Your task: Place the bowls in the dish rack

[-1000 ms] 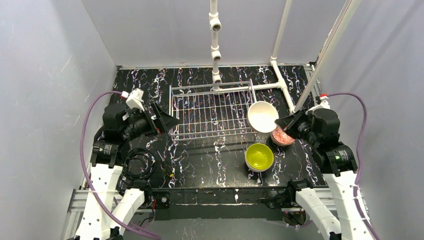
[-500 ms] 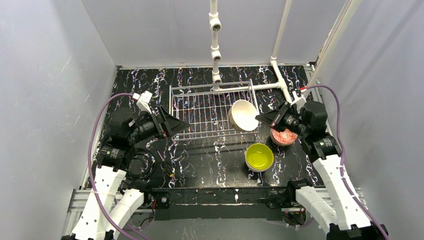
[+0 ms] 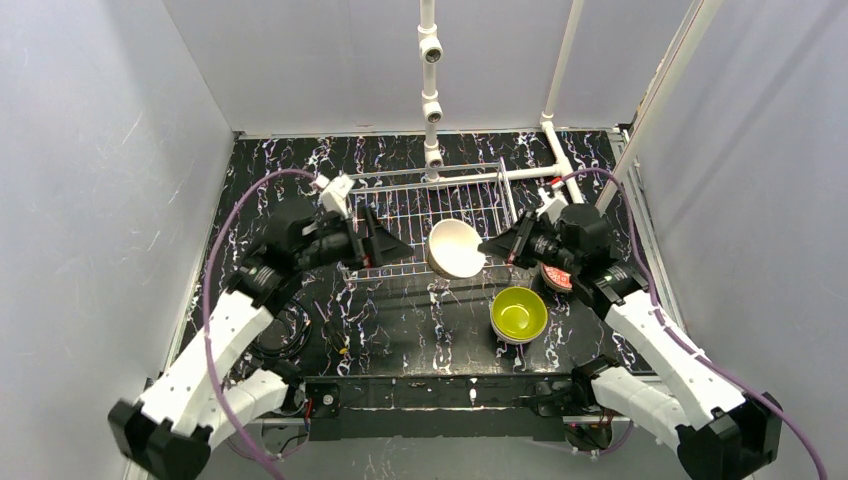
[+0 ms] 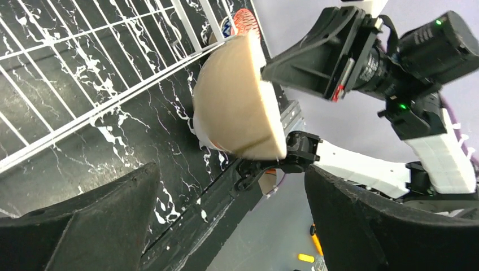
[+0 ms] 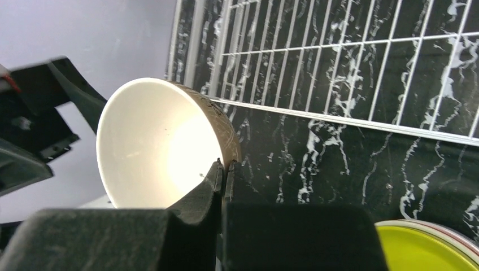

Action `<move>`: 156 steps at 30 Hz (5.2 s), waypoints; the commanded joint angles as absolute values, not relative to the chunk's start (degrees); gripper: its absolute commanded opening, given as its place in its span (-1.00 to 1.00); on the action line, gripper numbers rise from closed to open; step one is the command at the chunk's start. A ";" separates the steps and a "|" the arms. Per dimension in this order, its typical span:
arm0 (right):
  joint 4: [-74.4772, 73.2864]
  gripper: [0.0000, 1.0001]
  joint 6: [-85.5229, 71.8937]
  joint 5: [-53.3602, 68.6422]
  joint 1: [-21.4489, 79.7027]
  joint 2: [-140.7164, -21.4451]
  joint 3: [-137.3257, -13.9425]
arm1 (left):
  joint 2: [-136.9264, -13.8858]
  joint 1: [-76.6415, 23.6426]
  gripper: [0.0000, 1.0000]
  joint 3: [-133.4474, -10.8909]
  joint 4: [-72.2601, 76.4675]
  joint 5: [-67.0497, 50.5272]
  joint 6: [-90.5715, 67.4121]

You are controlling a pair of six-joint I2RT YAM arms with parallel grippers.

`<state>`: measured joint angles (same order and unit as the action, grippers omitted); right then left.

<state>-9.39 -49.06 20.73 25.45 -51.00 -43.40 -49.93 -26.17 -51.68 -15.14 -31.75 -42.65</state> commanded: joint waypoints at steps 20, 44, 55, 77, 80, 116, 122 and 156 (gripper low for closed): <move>-15.34 -0.97 -39.51 4.67 33.73 -58.06 -54.40 | -70.40 -36.04 0.89 -60.60 -16.65 -10.53 -32.89; -7.08 -0.97 -19.01 -27.37 41.70 -81.32 -71.06 | -63.92 -35.83 0.96 -67.44 -34.03 17.43 -30.46; -20.83 -0.97 -12.57 -66.63 46.38 -101.75 -90.23 | -64.50 -29.80 0.96 -62.08 -38.58 19.38 -33.06; -3.00 -0.97 18.91 -86.53 51.25 -112.57 -89.57 | -58.60 -19.38 0.92 -50.31 -36.99 5.01 -36.07; -2.00 -0.97 21.17 -87.29 51.39 -113.78 -89.50 | -58.51 -18.94 0.88 -49.78 -36.82 4.71 -36.17; 6.46 -0.97 36.81 -89.23 53.51 -124.13 -86.20 | -61.77 -17.49 0.51 -47.94 -33.99 -1.89 -35.24; 0.40 -0.97 31.66 -88.33 55.64 -126.14 -88.34 | -61.88 -17.48 0.49 -47.64 -33.72 -2.98 -35.38; -30.92 0.17 -5.71 -46.07 56.04 -124.20 -101.21 | -57.04 -17.48 0.60 -49.96 -38.89 4.43 -34.90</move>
<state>-30.96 -3.66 -54.76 57.23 -127.09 -104.64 -56.90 -17.74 -48.38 -37.80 4.91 -36.07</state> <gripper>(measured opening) 0.571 0.787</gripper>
